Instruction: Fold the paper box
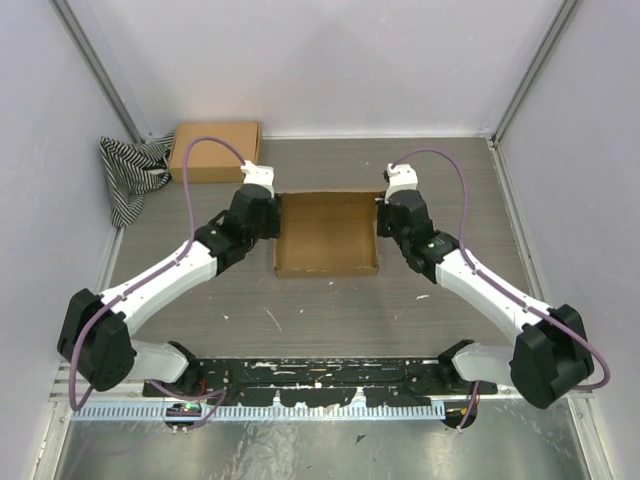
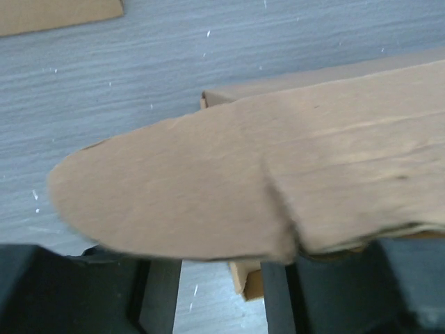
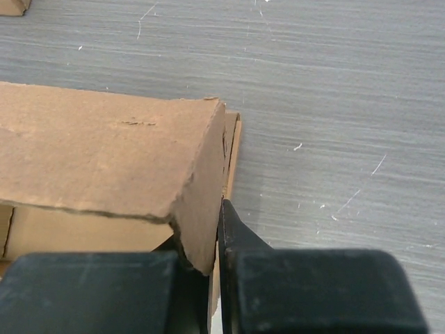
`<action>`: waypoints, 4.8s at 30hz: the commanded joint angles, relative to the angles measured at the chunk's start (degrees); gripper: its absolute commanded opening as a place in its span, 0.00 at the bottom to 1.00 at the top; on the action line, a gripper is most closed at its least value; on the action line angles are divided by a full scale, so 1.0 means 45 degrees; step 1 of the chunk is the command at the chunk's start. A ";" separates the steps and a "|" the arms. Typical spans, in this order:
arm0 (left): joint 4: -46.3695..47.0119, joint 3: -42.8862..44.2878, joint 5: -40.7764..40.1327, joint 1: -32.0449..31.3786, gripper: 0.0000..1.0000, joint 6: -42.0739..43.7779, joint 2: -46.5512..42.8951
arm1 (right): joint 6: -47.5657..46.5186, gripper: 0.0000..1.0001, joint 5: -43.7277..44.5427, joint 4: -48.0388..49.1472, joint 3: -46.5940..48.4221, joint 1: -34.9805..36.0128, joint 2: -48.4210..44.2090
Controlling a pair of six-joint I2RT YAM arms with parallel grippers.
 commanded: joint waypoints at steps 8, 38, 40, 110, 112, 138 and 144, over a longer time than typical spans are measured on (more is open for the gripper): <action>-0.2913 -0.1952 -0.0668 -0.0321 0.65 -0.1728 -0.4519 | 0.2045 0.51 -0.1483 -0.2922 -0.0918 0.0175 -0.3343; -0.2356 -0.1841 0.1398 -0.0307 0.71 -0.2540 -0.2935 | 0.3394 0.66 -0.1036 -0.4200 0.0416 0.0150 -0.1119; -0.2226 -0.1614 0.1270 -0.0316 0.71 -0.2474 -0.2117 | 0.3343 0.66 -0.0949 -0.3956 0.0453 0.0136 -0.0479; -0.0012 -0.2113 0.3331 0.1282 0.71 -0.1661 -0.0295 | 0.3015 0.88 -0.3965 -0.1387 -0.2270 -0.1093 -0.0681; 0.0140 -0.2108 0.3293 0.1257 0.72 -0.1664 -0.0053 | 0.2933 0.88 -0.3957 -0.1267 -0.2217 -0.1085 -0.0490; 0.0038 -0.2281 0.3449 0.0448 0.69 -0.1551 0.1311 | 0.1802 0.87 -0.5038 -0.0574 -0.1816 -0.0775 0.0736; -0.0135 -0.2211 0.4121 0.0437 0.64 -0.1652 0.1302 | 0.1816 0.82 -0.5771 -0.0874 -0.1634 -0.0706 0.0645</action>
